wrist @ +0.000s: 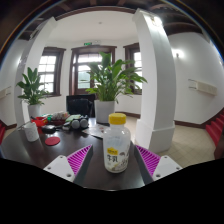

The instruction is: Pour water

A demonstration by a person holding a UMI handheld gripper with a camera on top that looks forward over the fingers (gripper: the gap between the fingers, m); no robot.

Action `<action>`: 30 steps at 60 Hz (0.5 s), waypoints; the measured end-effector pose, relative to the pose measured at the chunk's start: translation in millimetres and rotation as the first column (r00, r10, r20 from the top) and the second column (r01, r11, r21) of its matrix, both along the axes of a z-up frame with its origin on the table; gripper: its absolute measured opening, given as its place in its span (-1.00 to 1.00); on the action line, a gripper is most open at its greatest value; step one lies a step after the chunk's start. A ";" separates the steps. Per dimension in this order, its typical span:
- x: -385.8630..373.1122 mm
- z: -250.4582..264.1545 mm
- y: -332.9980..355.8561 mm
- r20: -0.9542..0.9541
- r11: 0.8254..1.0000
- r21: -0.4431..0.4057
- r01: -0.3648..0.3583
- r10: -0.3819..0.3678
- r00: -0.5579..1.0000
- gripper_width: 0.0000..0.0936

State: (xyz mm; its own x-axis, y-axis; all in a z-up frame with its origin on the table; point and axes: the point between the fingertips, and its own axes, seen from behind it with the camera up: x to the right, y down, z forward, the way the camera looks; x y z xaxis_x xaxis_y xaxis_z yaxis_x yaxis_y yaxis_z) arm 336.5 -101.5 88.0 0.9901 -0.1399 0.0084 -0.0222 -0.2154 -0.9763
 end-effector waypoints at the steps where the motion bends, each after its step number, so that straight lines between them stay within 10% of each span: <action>1: 2.9 -2.0 3.6 -0.003 1.000 -0.001 -0.001 0.001 1.000 0.80; 14: 12.4 -12.0 45.0 0.000 0.999 0.003 -0.041 0.041 0.999 0.78; 30: 10.4 -15.3 69.3 -0.010 0.997 0.007 -0.071 0.071 0.997 0.15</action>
